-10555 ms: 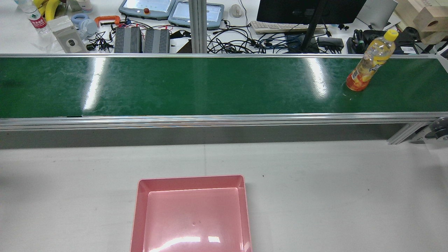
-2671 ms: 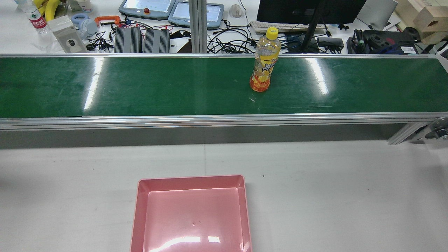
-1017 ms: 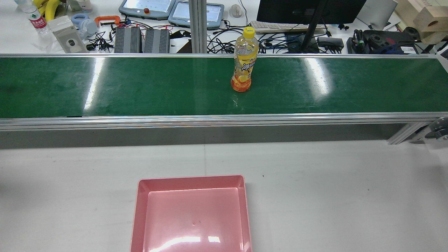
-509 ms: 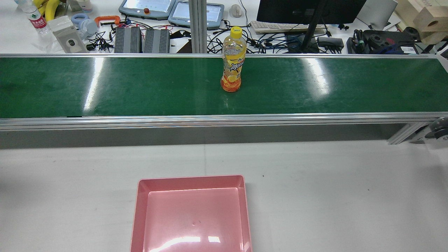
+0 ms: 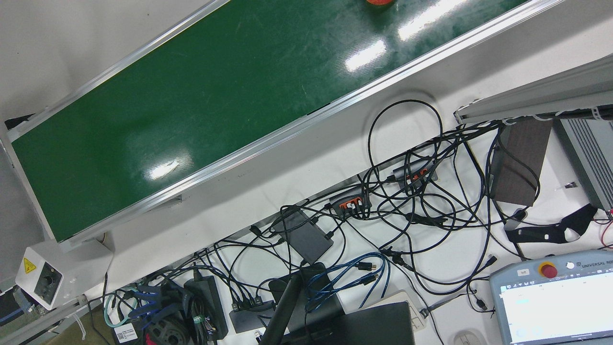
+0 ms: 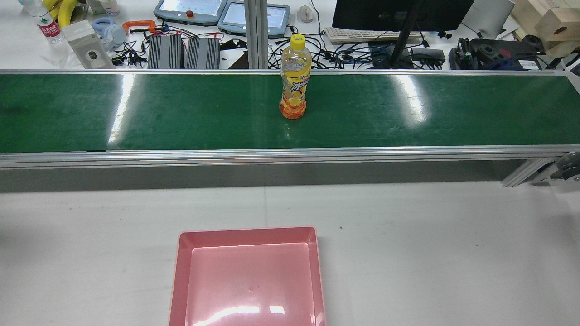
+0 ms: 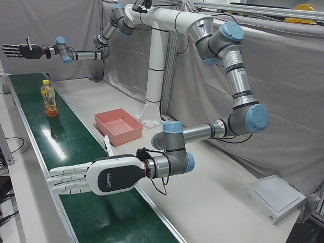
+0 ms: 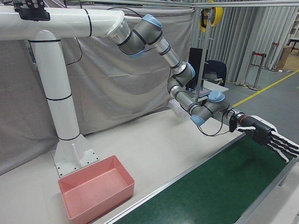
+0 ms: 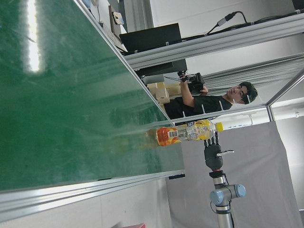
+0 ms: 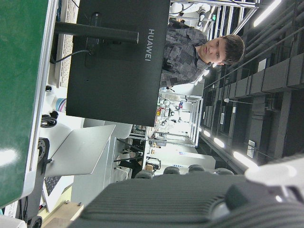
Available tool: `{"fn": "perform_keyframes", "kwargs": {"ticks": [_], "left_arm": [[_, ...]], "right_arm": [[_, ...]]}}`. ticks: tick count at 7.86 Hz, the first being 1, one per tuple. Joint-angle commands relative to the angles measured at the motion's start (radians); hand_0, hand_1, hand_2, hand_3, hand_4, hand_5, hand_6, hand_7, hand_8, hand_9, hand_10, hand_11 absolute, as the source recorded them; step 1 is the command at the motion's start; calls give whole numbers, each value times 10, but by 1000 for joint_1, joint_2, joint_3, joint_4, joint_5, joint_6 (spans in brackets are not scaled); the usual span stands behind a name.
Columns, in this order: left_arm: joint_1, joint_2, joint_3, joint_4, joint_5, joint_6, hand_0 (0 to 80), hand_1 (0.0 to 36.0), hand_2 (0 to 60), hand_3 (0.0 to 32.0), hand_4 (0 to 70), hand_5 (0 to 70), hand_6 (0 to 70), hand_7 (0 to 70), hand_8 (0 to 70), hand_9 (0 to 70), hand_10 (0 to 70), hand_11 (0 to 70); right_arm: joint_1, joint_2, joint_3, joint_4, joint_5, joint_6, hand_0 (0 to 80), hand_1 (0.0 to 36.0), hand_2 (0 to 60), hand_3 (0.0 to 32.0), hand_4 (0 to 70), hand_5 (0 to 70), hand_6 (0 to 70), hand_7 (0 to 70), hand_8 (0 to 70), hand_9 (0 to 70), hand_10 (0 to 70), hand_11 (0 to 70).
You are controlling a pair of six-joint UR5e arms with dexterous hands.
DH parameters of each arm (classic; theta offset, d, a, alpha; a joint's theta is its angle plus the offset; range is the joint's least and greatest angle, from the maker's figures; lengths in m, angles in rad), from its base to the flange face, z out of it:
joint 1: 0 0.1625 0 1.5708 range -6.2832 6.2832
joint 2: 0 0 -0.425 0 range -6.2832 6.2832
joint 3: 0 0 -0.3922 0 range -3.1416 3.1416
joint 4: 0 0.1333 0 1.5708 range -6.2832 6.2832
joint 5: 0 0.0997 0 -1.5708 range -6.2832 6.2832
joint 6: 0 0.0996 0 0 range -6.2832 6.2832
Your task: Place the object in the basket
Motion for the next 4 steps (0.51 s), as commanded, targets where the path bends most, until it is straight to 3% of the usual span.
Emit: {"fn": "perform_keyframes", "kwargs": {"ticks": [1, 4], "left_arm": [[4, -6, 5, 3, -1, 4, 460, 85, 0, 0, 14, 40, 0, 0, 0, 1, 57, 96], [2, -6, 11, 3, -1, 4, 457, 84, 0, 0, 8, 36, 0, 0, 0, 2, 55, 93]], "right_arm": [[0, 0, 0, 0, 0, 0, 0, 0, 0, 0, 0, 0, 0, 0, 0, 0, 0, 0], [0, 0, 0, 0, 0, 0, 0, 0, 0, 0, 0, 0, 0, 0, 0, 0, 0, 0]]}}
